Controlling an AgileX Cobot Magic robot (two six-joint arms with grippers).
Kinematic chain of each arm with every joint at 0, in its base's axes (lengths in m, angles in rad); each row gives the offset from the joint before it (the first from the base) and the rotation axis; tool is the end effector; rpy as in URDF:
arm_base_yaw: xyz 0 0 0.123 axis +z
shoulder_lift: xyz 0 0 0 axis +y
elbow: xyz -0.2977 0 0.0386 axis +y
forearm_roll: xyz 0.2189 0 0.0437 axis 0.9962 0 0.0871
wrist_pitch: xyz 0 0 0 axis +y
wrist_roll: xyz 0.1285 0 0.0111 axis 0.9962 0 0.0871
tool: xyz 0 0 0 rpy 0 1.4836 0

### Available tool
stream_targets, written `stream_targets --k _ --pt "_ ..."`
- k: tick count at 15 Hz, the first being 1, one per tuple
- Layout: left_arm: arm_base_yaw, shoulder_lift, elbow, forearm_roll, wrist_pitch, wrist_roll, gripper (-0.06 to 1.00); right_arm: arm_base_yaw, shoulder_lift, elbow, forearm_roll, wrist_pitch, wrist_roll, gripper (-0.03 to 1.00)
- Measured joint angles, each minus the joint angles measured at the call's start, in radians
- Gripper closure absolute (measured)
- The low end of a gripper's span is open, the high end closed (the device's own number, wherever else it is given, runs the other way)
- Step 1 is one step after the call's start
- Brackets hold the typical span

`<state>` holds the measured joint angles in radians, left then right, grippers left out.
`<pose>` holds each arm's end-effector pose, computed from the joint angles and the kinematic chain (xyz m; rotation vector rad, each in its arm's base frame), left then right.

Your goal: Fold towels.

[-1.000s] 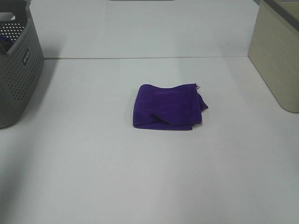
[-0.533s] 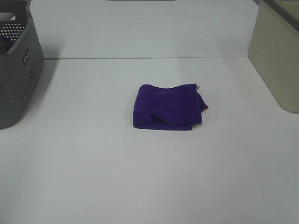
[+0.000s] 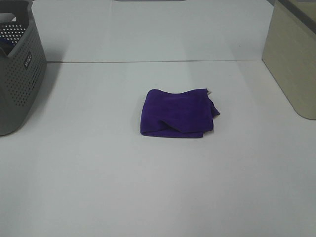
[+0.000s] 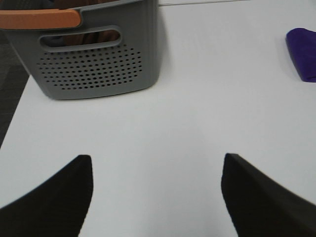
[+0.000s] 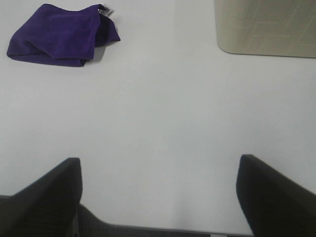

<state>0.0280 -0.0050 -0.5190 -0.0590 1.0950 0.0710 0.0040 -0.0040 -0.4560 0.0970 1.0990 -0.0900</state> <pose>-0.0160 -0.0072 0.2475 0.0489 2.0526 -0.0092 -0.0117 0.0111 0.2295 -0.1040 2.1166 0.0667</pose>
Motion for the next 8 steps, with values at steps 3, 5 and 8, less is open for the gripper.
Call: stream_targets --k 3,5,8 --pt "-0.065 0.0 0.0 0.0 -0.002 -0.014 0.27 0.0 0.0 0.002 -0.006 0.001 0.0 0.14" --pt "-0.065 0.0 0.0 0.002 -0.002 -0.043 0.27 0.0 0.0 0.002 -0.007 0.001 0.0 0.14" --pt "-0.065 0.0 0.0 0.004 -0.002 -0.047 0.17 0.0 0.0 0.002 -0.007 0.001 0.001 0.14"
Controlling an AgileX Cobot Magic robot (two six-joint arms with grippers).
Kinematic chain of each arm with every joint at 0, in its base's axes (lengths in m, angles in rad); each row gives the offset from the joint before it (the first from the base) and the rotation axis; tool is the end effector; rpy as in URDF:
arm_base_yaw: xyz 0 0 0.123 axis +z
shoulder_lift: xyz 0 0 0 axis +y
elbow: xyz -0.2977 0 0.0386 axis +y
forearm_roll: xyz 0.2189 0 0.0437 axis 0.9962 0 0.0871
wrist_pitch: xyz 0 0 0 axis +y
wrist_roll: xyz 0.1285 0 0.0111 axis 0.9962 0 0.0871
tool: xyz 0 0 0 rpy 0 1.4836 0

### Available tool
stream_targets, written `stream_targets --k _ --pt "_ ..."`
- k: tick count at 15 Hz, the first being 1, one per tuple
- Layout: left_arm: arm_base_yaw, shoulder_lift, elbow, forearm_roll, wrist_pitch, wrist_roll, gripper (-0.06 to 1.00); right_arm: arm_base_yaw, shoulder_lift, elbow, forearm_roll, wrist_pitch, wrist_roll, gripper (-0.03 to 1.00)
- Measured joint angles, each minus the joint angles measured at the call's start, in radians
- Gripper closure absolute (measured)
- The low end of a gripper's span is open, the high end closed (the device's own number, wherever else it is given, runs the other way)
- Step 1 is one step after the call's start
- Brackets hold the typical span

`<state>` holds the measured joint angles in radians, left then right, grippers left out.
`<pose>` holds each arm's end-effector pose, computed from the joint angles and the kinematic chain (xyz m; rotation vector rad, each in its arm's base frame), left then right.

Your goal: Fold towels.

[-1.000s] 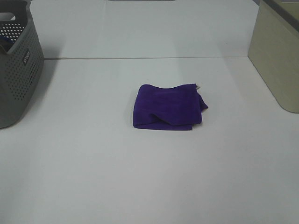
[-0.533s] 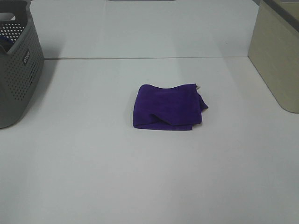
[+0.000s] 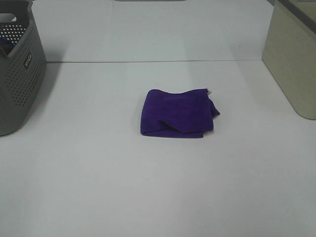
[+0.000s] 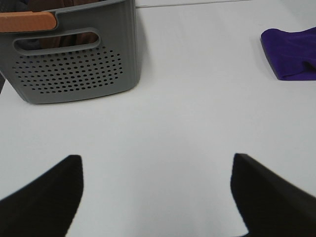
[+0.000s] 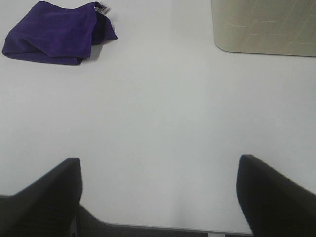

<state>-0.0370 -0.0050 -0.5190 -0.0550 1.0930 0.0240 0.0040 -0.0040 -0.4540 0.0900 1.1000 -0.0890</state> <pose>-0.0163 -0.0057 0.2477 0.0670 2.0511 -0.0739 -0.0116 0.0103 0.2287 -0.1027 2.1201 0.0590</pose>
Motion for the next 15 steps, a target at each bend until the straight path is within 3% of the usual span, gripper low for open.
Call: stream_targets --k 3,5,10,13,15 --pt "0.0 0.0 0.002 0.002 0.0 -0.002 -0.02 0.0 0.0 0.0 0.0 0.0 0.0 0.1" --pt "0.0 0.0 0.002 0.002 0.0 -0.002 -0.04 0.0 0.0 0.0 -0.003 0.0 -0.001 0.03" --pt "0.001 0.0 0.002 0.002 -0.001 -0.002 -0.04 0.0 0.0 0.0 -0.009 0.0 0.004 0.01" --pt "0.072 0.0 0.004 -0.001 -0.01 -0.002 -0.04 0.0 0.0 0.0 -0.01 0.0 0.004 0.01" --pt "0.078 0.0 0.004 -0.002 -0.012 -0.002 -0.04 0.0 0.0 0.0 -0.01 0.0 0.004 0.01"
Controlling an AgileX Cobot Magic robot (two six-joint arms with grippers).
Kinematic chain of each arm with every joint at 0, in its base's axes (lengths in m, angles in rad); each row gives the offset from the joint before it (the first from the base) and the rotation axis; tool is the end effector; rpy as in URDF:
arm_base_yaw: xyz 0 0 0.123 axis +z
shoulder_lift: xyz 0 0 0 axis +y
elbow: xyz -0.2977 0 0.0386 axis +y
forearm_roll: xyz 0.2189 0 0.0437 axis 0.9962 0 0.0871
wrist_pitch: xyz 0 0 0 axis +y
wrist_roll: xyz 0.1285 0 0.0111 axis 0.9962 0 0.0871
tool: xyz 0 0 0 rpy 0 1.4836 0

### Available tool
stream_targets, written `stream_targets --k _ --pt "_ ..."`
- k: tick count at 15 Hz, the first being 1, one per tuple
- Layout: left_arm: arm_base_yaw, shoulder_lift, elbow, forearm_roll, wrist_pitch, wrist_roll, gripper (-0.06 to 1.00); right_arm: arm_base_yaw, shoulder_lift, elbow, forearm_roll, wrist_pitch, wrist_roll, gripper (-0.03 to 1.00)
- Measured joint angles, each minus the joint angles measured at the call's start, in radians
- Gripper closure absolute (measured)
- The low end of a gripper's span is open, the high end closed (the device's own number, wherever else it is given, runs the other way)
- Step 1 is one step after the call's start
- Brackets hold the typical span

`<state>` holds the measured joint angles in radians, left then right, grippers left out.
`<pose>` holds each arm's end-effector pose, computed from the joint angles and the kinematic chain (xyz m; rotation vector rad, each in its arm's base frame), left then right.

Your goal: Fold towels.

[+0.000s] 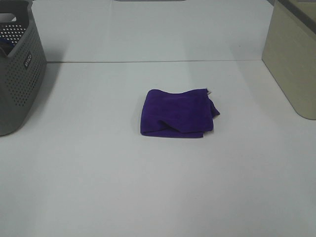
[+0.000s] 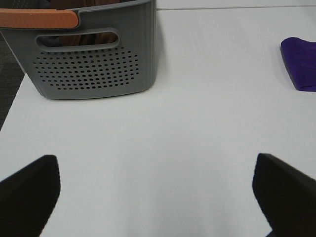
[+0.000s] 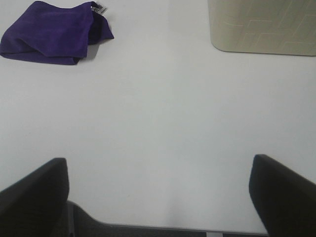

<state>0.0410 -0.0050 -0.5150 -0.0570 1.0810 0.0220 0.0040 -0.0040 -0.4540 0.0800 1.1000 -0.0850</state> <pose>-0.0148 -0.0071 0.2480 -0.0154 2.0433 -0.0288 -0.0115 0.0091 0.2287 -0.0981 2.1209 0.0492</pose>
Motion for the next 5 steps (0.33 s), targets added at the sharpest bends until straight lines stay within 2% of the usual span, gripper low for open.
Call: stream_targets --k 5 --pt "0.0 0.0 0.0 0.0 -0.001 0.0 -0.04 0.0 0.0 0.0 0.0 0.0 0.0 0.01"
